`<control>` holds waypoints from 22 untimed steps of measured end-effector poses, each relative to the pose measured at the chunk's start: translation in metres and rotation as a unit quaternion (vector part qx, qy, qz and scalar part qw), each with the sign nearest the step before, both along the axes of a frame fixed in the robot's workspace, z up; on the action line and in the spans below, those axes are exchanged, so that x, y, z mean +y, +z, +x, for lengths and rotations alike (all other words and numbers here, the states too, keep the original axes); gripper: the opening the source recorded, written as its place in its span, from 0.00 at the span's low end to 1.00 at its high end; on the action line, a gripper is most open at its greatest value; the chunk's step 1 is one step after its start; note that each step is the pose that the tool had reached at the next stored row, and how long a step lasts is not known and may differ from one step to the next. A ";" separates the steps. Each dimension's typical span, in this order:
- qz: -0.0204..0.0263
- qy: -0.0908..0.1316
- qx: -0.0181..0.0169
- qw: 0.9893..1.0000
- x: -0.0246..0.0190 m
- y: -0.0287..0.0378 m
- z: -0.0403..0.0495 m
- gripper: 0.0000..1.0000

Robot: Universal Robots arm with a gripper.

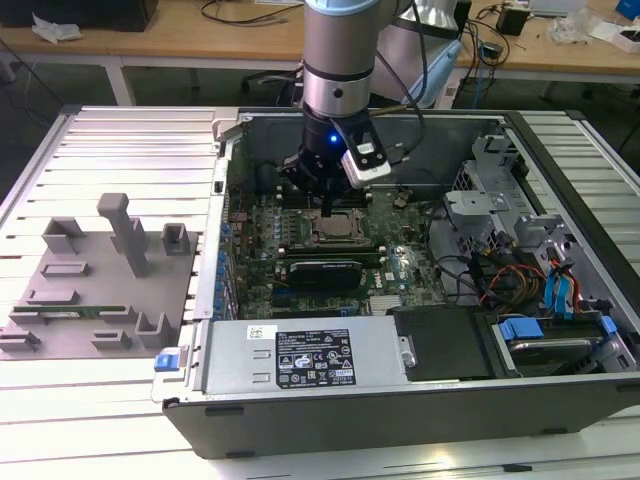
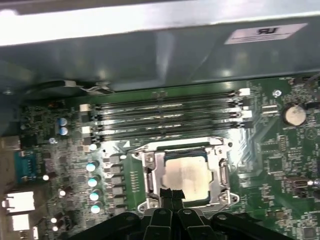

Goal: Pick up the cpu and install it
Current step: 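Install the first cpu locking lever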

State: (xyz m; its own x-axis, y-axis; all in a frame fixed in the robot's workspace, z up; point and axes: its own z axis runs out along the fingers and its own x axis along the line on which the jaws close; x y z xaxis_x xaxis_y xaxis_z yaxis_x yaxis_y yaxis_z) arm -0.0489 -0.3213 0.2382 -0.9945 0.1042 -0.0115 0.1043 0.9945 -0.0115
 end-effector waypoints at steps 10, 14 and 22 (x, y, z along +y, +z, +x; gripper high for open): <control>0.000 0.000 -0.002 1.000 0.0000 -0.0001 -0.0318 0.11; 0.000 0.000 -0.002 1.000 -0.0001 0.0010 -0.0329 0.11; 0.000 0.000 -0.002 1.000 0.0000 0.0163 -0.0330 0.11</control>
